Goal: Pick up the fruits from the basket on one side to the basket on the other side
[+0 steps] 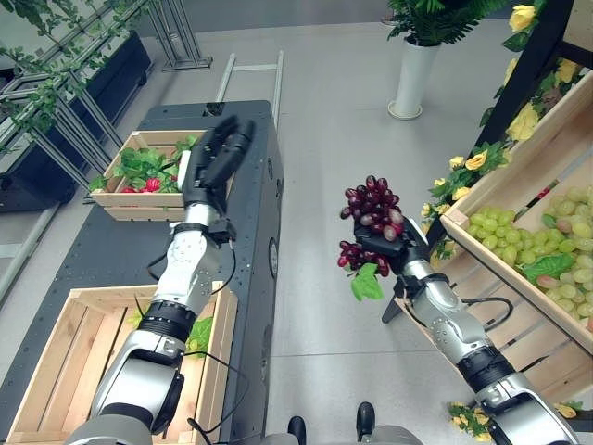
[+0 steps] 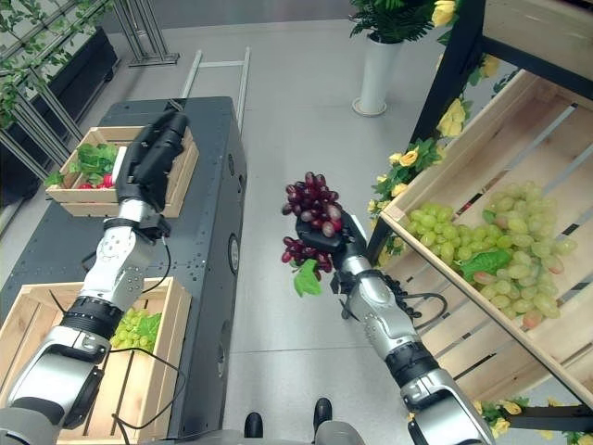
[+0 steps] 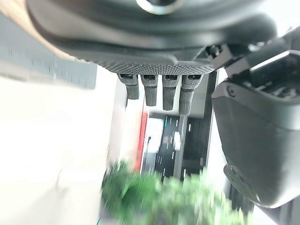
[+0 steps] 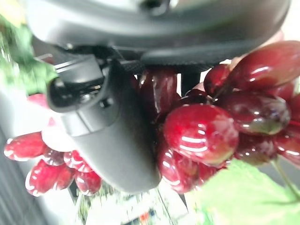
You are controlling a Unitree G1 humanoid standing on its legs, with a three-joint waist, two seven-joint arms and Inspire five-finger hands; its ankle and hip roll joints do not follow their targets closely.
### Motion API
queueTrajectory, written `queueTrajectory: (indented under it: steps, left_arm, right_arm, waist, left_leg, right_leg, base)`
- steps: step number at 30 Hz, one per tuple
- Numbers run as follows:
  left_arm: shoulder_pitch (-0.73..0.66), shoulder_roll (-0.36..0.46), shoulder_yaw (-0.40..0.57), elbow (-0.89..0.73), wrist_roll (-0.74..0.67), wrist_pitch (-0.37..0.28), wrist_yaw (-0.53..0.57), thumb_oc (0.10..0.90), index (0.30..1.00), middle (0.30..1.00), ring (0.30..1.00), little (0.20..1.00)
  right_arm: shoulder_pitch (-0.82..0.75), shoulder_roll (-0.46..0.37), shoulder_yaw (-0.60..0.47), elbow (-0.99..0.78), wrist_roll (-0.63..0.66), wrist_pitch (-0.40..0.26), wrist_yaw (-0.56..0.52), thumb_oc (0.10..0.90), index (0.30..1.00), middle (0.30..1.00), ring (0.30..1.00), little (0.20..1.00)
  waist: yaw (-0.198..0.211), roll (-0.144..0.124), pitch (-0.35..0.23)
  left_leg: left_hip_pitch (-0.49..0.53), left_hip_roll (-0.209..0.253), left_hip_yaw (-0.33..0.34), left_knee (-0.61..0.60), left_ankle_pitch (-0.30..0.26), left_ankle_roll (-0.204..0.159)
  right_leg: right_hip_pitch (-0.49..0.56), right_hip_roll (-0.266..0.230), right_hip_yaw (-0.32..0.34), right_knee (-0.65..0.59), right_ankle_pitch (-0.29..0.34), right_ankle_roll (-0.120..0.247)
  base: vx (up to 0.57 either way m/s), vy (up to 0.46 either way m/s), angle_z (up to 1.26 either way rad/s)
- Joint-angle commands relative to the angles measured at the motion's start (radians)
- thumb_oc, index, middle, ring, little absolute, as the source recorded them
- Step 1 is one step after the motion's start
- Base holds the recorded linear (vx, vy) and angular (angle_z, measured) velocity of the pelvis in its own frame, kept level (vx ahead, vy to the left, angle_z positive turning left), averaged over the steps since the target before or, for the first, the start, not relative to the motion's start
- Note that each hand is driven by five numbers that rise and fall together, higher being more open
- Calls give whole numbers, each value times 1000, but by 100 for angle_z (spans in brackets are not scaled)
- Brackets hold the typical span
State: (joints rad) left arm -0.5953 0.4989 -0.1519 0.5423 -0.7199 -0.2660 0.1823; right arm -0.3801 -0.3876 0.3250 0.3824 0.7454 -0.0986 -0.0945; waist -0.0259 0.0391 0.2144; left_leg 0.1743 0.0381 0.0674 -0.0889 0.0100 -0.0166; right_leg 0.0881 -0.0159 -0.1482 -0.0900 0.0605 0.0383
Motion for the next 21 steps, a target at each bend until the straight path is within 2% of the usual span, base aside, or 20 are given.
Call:
queueTrajectory:
  steps: [1, 5, 9, 12, 16, 21]
  left_arm:
    - [-38, 13, -14, 87, 60, -92, 22, 800, 900, 900, 900, 900]
    - [16, 11, -3, 88, 69, -100, -52, 800, 900, 900, 900, 900]
    - [84, -6, -6, 35, 23, -120, -215, 800, 900, 900, 900, 900]
    - [133, -23, -4, 10, 14, -141, -221, 800, 900, 900, 900, 900]
    - [225, -87, 6, 42, 34, -149, -167, 800, 900, 900, 900, 900]
    - [349, -172, -8, 87, 71, -144, -152, 800, 900, 900, 900, 900]
  right_arm:
    - [-53, 28, -61, -37, 11, -188, 87, 400, 300, 300, 300, 300]
    - [10, 5, -109, 7, 18, -218, 126, 400, 300, 300, 300, 300]
    - [80, 12, -152, 28, 14, -267, 135, 400, 300, 300, 300, 300]
    - [117, 32, -174, 47, 37, -281, 135, 400, 300, 300, 300, 300]
    - [188, 85, -166, 78, 107, -257, 225, 400, 300, 300, 300, 300]
    - [277, 124, -137, 84, 158, -173, 336, 400, 300, 300, 300, 300]
  waist:
    - [-14, -31, -164]
    - [-26, -31, -161]
    - [-31, -29, -155]
    - [-32, -25, -151]
    - [-36, -24, -141]
    - [-38, -34, -126]
  left_leg:
    - [-43, -74, 18, 2, -60, 26]
    - [-37, -72, 33, 2, -66, 29]
    - [-32, -70, 47, 2, -70, 31]
    - [-30, -70, 53, 2, -73, 34]
    - [-24, -71, 59, 2, -77, 39]
    - [-24, -73, 70, 2, -79, 45]
  right_leg:
    - [23, 14, 30, 3, -68, 2]
    - [24, 17, 40, 3, -66, 6]
    - [23, 16, 49, 3, -60, 8]
    - [22, 16, 55, 3, -58, 9]
    - [23, 16, 63, 3, -56, 10]
    - [17, 16, 72, 3, -50, 14]
  base:
    - [13, 32, -8]
    - [30, 38, -8]
    - [31, 29, -9]
    - [27, 26, -7]
    - [32, 23, -11]
    - [5, 9, -10]
